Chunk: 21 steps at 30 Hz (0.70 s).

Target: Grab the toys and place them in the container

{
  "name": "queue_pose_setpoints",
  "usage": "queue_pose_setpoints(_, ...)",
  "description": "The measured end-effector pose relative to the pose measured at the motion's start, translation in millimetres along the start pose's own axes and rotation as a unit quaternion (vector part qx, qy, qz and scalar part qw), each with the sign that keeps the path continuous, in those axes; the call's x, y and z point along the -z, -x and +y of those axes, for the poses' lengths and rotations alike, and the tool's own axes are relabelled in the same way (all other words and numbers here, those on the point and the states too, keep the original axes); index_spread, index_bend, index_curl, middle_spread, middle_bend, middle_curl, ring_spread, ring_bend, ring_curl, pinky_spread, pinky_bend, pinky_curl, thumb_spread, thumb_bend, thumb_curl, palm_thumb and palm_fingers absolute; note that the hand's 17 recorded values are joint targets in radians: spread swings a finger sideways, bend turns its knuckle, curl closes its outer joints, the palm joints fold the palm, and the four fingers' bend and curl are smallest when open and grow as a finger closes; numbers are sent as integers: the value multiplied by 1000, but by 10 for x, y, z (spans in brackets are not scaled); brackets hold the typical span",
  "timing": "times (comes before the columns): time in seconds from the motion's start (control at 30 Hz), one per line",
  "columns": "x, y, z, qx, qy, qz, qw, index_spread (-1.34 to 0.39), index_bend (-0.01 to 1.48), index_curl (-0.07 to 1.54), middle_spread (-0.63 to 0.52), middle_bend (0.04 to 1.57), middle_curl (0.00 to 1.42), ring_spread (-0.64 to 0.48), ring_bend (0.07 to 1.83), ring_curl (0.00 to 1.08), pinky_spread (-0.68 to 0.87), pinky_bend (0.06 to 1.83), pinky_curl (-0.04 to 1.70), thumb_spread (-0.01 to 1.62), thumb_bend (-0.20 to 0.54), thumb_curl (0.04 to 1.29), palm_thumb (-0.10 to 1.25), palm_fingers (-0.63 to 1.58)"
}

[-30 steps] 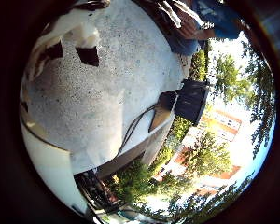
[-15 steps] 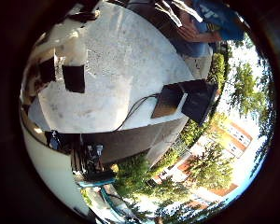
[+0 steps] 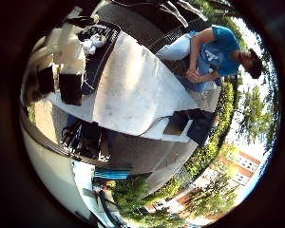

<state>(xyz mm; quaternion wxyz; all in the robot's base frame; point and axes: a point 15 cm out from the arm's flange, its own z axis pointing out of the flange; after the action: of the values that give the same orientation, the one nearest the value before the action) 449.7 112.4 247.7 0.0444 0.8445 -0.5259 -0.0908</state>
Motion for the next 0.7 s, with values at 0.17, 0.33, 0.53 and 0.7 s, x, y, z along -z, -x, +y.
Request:
queue_pose_setpoints(0.17,-439,156,-299,-18,17,-11,1000,-1035,387,1239,-149,1337,963,-47,1621,708,162,1554,842,1176,-23,718,844,800)
queue_pose_setpoints(0.33,-871,109,-551,-26,23,-10,999,-970,325,1222,-122,1003,827,27,1426,633,227,1461,808,1197,-44,610,786,482)
queue_pose_setpoints(0.53,-1166,-6,-551,-34,46,-15,998,-683,110,1022,-74,702,646,112,1329,528,290,1300,732,1182,-32,524,730,93)
queue_pose_setpoints(0.7,-1138,-74,-535,-37,44,-18,998,-492,131,886,-67,716,603,122,1296,494,322,1181,689,1177,-27,486,727,136)
